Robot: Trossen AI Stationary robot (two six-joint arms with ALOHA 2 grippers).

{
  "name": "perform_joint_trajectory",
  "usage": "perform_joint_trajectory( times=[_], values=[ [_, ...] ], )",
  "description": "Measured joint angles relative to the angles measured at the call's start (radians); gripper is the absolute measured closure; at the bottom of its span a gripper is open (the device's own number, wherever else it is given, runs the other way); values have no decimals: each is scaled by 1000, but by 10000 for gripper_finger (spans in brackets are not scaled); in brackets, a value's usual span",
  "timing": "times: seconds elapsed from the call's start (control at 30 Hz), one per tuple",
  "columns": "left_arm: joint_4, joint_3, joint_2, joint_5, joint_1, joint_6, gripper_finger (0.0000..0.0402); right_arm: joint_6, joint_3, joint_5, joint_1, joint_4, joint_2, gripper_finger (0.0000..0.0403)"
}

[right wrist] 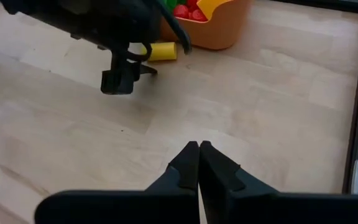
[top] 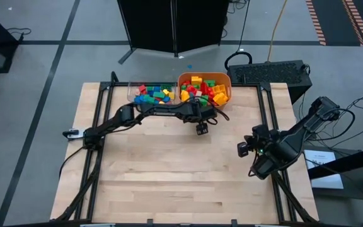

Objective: Sort blocks by size
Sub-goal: Put the big yellow block into the orange bin

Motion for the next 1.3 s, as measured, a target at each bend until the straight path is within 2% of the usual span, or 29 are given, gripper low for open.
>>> perform_joint_trajectory(
  times=[0.1,0.2,0.33,0.53,0.57,0.7,0.93,1.23,1.3],
  values=[
    [12,-6,-1,74,6,-44,66,12,0,1,9,0,0,403],
    [17,-6,5,154,6,-101,90,26,0,1,13,0,0,403],
    [20,-4,25,161,-14,-122,153,36,6,2,21,0,0,403],
    [11,-5,28,138,-52,-129,272,19,19,2,23,0,0,403],
    [10,-1,27,130,-56,-130,280,17,19,3,23,0,0,403],
    [2,14,16,135,-71,-152,280,14,20,6,23,0,0,403],
    [-62,65,0,260,-83,-181,280,6,21,7,23,0,0,403],
    [-221,291,-5,242,-55,-177,280,1,21,7,23,0,0,403],
    [-192,275,-47,235,-22,-179,280,-2,21,7,23,-1,0,403]
  ],
)
